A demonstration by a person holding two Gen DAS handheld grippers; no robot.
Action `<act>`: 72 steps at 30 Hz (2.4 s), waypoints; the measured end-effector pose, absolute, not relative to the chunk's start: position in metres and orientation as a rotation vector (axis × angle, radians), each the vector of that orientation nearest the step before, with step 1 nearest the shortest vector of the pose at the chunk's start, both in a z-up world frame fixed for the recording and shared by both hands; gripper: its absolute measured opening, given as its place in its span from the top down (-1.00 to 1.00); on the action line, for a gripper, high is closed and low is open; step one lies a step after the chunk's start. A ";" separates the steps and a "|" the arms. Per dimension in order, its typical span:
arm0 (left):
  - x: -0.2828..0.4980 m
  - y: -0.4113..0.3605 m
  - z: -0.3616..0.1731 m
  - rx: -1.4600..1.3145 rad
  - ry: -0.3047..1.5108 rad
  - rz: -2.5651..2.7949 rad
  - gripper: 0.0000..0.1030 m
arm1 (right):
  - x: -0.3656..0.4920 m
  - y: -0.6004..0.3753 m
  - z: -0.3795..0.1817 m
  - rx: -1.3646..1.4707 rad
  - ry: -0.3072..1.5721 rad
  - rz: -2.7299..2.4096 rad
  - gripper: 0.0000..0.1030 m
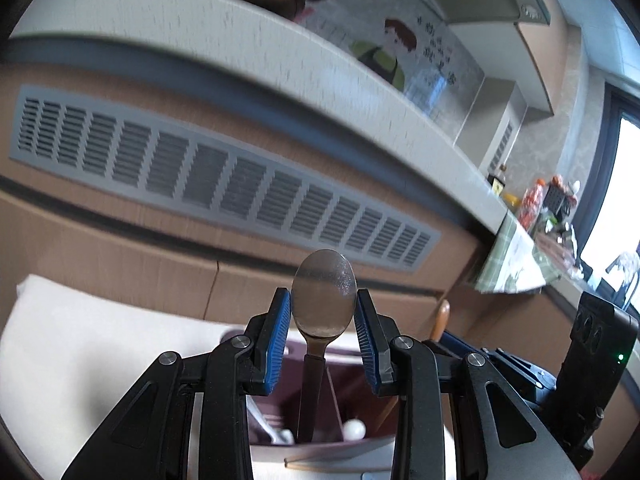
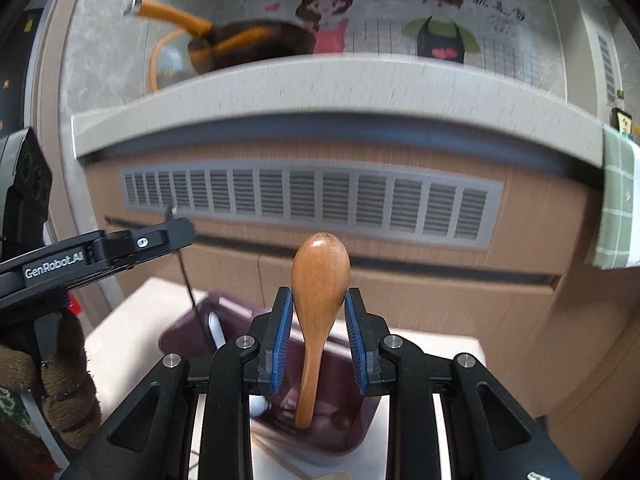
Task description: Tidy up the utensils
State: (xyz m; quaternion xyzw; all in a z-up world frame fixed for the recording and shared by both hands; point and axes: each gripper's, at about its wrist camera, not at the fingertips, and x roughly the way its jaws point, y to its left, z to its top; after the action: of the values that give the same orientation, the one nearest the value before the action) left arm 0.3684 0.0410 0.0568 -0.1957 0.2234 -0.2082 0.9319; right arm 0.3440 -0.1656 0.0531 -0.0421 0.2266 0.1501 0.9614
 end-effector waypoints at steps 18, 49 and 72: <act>0.324 0.049 0.051 -0.404 0.510 -0.349 -0.17 | 0.314 -0.168 0.021 -0.138 0.584 0.304 0.50; 0.264 0.040 -0.049 -0.229 0.878 -0.277 -0.22 | 0.296 -0.225 -0.054 -0.196 0.851 0.350 0.39; 0.301 0.121 -0.081 -0.535 0.864 -0.269 -0.22 | 0.266 -0.172 -0.074 -0.075 1.113 0.340 0.33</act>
State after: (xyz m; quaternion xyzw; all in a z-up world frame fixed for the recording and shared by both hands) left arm 0.3013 0.1214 -0.0807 -0.2556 0.4124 -0.1283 0.8650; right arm 0.2658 -0.1722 -0.0741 -0.0352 0.5254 0.1607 0.8348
